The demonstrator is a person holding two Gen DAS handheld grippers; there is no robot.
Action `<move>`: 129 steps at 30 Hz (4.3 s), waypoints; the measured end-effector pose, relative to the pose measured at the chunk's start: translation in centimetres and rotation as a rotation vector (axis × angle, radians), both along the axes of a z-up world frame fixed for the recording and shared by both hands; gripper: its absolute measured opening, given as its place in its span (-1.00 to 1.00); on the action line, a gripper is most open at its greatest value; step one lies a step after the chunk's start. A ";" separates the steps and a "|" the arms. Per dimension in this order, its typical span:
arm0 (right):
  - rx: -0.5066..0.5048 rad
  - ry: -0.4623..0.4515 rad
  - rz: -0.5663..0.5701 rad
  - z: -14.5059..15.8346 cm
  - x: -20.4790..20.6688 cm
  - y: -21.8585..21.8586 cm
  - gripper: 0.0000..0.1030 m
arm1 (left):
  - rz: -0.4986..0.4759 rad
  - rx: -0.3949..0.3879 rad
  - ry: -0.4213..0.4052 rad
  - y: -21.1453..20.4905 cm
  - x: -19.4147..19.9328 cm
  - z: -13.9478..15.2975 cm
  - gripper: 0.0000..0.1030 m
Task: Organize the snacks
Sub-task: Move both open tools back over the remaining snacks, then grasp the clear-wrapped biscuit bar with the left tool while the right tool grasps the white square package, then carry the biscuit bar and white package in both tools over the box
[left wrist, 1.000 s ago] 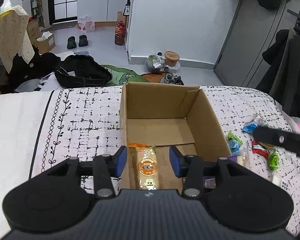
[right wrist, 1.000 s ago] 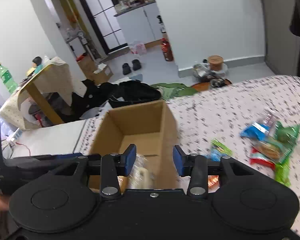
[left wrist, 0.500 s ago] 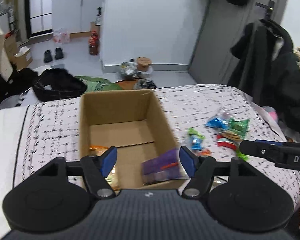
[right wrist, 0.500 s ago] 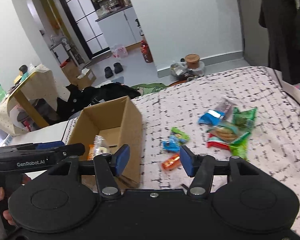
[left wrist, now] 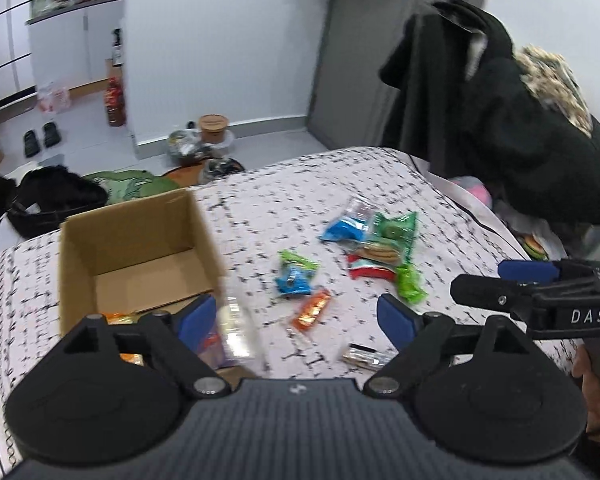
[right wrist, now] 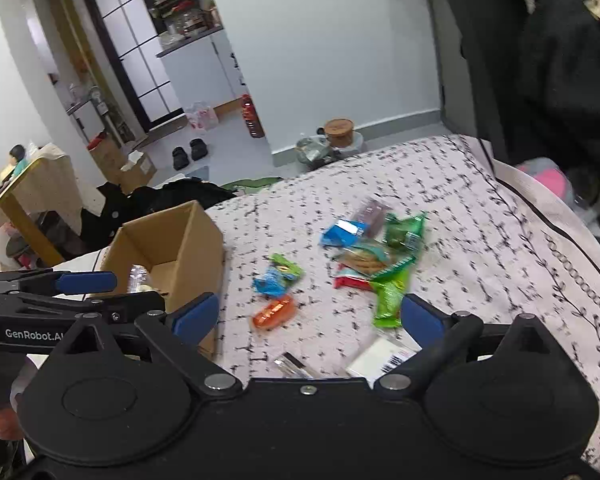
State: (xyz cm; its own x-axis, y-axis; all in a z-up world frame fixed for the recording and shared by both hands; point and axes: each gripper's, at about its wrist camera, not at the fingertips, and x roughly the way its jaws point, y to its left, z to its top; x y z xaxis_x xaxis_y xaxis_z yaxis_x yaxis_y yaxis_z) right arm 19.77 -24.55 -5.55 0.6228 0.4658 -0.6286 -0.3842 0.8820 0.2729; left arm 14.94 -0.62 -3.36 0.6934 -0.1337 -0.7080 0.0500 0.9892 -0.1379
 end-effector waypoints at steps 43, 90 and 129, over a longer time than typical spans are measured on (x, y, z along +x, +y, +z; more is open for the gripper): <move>-0.055 0.128 -0.030 -7.1 1.4 -5.4 0.75 | -0.095 0.001 0.164 -7.7 4.6 -10.5 0.61; -0.101 0.099 0.129 -8.2 4.2 -0.6 0.75 | -0.065 -0.012 0.102 -5.3 4.2 -11.5 0.01; -0.086 0.070 0.157 -4.2 2.9 1.8 -0.11 | 0.065 -0.038 -0.082 0.0 1.7 -3.6 0.01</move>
State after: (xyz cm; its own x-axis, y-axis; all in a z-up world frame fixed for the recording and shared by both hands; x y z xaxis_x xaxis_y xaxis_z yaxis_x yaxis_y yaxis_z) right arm 22.69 -22.78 -9.74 0.4998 0.4966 -0.7097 -0.5020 0.8338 0.2299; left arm 16.68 -0.63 -6.96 0.7571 -0.1121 -0.6436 -0.0017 0.9848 -0.1734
